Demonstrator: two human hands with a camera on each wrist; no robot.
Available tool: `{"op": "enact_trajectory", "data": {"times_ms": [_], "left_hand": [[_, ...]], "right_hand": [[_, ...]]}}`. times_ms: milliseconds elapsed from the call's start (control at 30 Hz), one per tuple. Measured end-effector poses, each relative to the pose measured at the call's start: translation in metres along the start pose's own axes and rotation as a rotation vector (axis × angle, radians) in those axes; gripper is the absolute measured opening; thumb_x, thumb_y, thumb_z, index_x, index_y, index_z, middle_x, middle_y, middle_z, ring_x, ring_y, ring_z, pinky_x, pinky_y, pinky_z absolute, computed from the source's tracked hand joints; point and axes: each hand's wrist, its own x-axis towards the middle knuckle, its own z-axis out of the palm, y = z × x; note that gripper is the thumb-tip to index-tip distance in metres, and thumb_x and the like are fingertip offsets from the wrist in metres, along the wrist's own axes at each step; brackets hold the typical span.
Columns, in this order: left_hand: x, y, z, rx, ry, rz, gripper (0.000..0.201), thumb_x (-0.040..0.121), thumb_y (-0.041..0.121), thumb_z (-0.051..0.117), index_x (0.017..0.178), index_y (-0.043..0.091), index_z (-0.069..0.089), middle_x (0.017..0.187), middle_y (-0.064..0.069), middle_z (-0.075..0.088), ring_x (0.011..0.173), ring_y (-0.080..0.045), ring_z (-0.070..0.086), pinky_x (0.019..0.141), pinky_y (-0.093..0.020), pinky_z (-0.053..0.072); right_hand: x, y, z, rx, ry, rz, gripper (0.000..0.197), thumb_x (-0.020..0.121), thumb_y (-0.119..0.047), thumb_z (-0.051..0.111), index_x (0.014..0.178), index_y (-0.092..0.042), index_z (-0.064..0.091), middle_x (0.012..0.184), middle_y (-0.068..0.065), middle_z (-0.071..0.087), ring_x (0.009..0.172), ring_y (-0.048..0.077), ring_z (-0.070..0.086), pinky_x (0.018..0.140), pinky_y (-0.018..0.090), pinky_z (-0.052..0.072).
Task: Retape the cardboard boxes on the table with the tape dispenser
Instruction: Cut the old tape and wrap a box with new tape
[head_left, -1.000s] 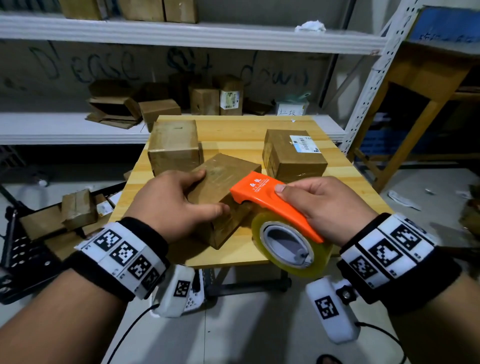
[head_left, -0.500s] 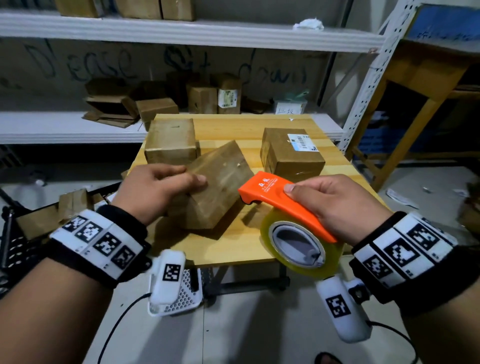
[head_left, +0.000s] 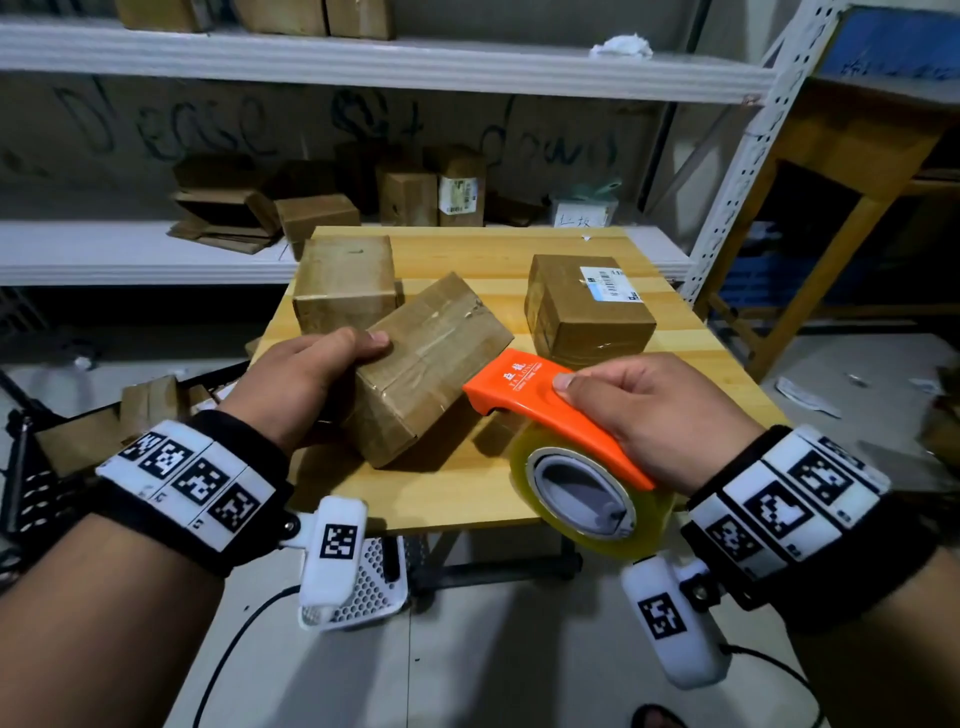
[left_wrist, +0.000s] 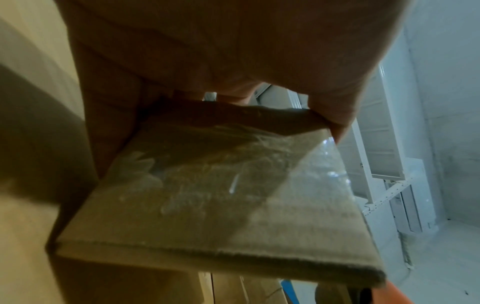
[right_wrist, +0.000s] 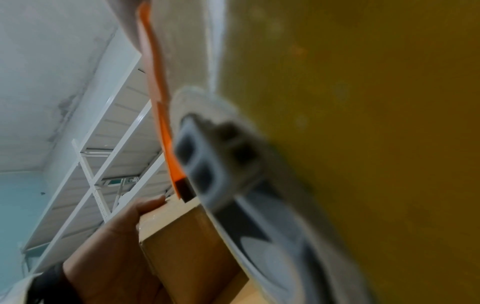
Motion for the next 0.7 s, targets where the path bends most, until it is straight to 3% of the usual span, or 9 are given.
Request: {"op": "enact_trajectory", "data": {"times_ms": [133,233,267,367,467,533,600,700], "left_hand": [[0.002,0.001,0.003,-0.002,0.041,-0.02,0.027,0.087,0.045,0.072,0.103,0.024,0.066,0.107,-0.008,0.074,0.103,-0.031,0.067,0.08,-0.039,0.051],[-0.001,0.004,0.007,0.023,0.1,0.056,0.02,0.093,0.04,0.066,0.09,0.021,0.068,0.077,0.002,0.076,0.086,-0.021,0.064,0.069,-0.032,0.042],[-0.002,0.003,0.008,0.056,0.118,0.086,0.022,0.094,0.041,0.066,0.089,0.02,0.07,0.074,0.003,0.075,0.085,-0.02,0.064,0.068,-0.032,0.04],[-0.002,-0.001,0.01,0.157,0.177,0.228,0.022,0.097,0.041,0.064,0.096,0.021,0.073,0.093,0.002,0.072,0.091,-0.018,0.064,0.07,-0.03,0.041],[0.0,-0.005,0.007,0.298,0.216,0.401,0.028,0.1,0.04,0.062,0.127,0.031,0.064,0.11,0.01,0.07,0.101,-0.014,0.067,0.083,-0.035,0.052],[0.001,-0.008,0.004,0.459,0.219,0.508,0.035,0.102,0.04,0.058,0.137,0.044,0.054,0.111,0.013,0.066,0.101,-0.012,0.067,0.087,-0.04,0.057],[0.003,-0.01,0.001,0.571,0.208,0.605,0.035,0.105,0.034,0.053,0.136,0.051,0.054,0.111,0.014,0.064,0.102,-0.012,0.065,0.088,-0.043,0.058],[0.006,-0.011,0.0,0.674,0.2,0.66,0.032,0.105,0.026,0.051,0.124,0.045,0.069,0.123,0.01,0.063,0.111,-0.013,0.06,0.096,-0.048,0.055]], "right_hand": [[0.002,-0.003,0.003,-0.019,0.0,0.001,0.039,0.099,-0.053,0.06,0.085,-0.023,0.08,0.07,0.001,0.078,0.064,0.019,0.075,0.078,0.045,0.061],[0.004,-0.003,0.005,-0.034,0.009,-0.003,0.039,0.098,-0.054,0.061,0.083,-0.024,0.08,0.07,0.001,0.077,0.062,0.018,0.073,0.077,0.043,0.059],[0.005,-0.003,0.006,-0.037,0.013,-0.002,0.039,0.098,-0.054,0.061,0.082,-0.024,0.08,0.069,0.001,0.077,0.061,0.017,0.072,0.075,0.042,0.058],[0.007,-0.004,0.006,-0.037,0.009,-0.006,0.041,0.098,-0.055,0.06,0.078,-0.025,0.079,0.066,-0.001,0.076,0.056,0.012,0.07,0.068,0.035,0.053],[0.007,-0.005,0.006,-0.036,0.01,-0.003,0.042,0.099,-0.055,0.06,0.078,-0.024,0.079,0.067,0.0,0.076,0.059,0.014,0.072,0.069,0.035,0.054],[0.008,-0.005,0.007,-0.027,0.017,-0.004,0.041,0.098,-0.055,0.06,0.077,-0.026,0.079,0.068,0.0,0.077,0.061,0.015,0.073,0.071,0.037,0.056],[0.009,-0.005,0.008,-0.009,0.015,0.001,0.041,0.098,-0.056,0.06,0.077,-0.027,0.079,0.068,-0.001,0.077,0.06,0.015,0.072,0.071,0.037,0.055],[0.009,-0.007,0.01,-0.01,0.004,0.004,0.041,0.098,-0.057,0.058,0.08,-0.026,0.078,0.067,-0.001,0.077,0.06,0.014,0.073,0.07,0.037,0.057]]}}
